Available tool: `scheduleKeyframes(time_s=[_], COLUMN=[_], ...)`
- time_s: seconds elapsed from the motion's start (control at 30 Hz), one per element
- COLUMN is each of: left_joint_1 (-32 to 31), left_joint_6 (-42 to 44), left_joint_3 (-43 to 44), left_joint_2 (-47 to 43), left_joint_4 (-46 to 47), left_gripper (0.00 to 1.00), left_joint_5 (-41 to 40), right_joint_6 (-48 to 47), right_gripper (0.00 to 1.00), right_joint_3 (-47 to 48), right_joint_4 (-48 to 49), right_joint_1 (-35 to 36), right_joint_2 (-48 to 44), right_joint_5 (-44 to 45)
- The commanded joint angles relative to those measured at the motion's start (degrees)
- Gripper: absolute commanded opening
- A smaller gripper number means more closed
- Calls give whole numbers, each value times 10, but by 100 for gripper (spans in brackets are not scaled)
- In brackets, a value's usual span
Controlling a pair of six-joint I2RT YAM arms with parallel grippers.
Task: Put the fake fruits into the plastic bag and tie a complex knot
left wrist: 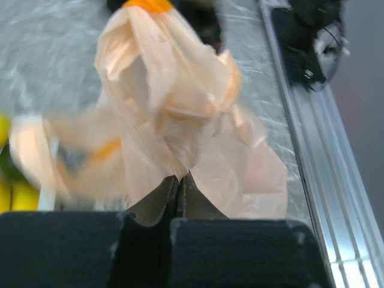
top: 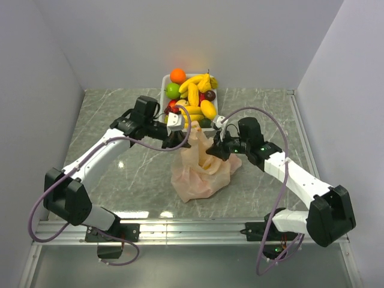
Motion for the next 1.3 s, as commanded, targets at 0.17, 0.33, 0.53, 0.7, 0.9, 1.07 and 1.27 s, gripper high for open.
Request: scheduleKeyframes(time_s=[0.17, 0.33, 0.53, 0.7, 0.9, 1.07, 1.27], left_joint_1=[-50, -65, -60, -60, -67, -81, -98], left_joint_6=[335, 494, 238, 86, 114, 174, 205], left_joint_3=[85, 144, 181, 158, 171, 164, 169], left_joint_2=[48, 113, 160, 139, 151, 139, 139], left_joint_4=[-308, -498, -316, -119, -164, -200, -223], left_gripper=[0, 1, 1, 1, 1, 1, 1], left_joint_5=[82, 98, 82, 18, 35, 31, 38], right_joint_6=[13, 0, -52, -93, -53, -22, 5], right_gripper=[0, 0, 0, 3, 32, 53, 62], right_joint_3=[40, 24, 22, 23, 29, 29, 33], right_joint_4=[-70, -60, -84, -110, -76, -57, -41], right_joint_1=[2, 2, 2, 2, 1, 0, 1], right_joint_2=[28, 10, -17, -26, -18, -17, -5], right_joint_5=[-60, -86, -151, -166, -174, -170, -165])
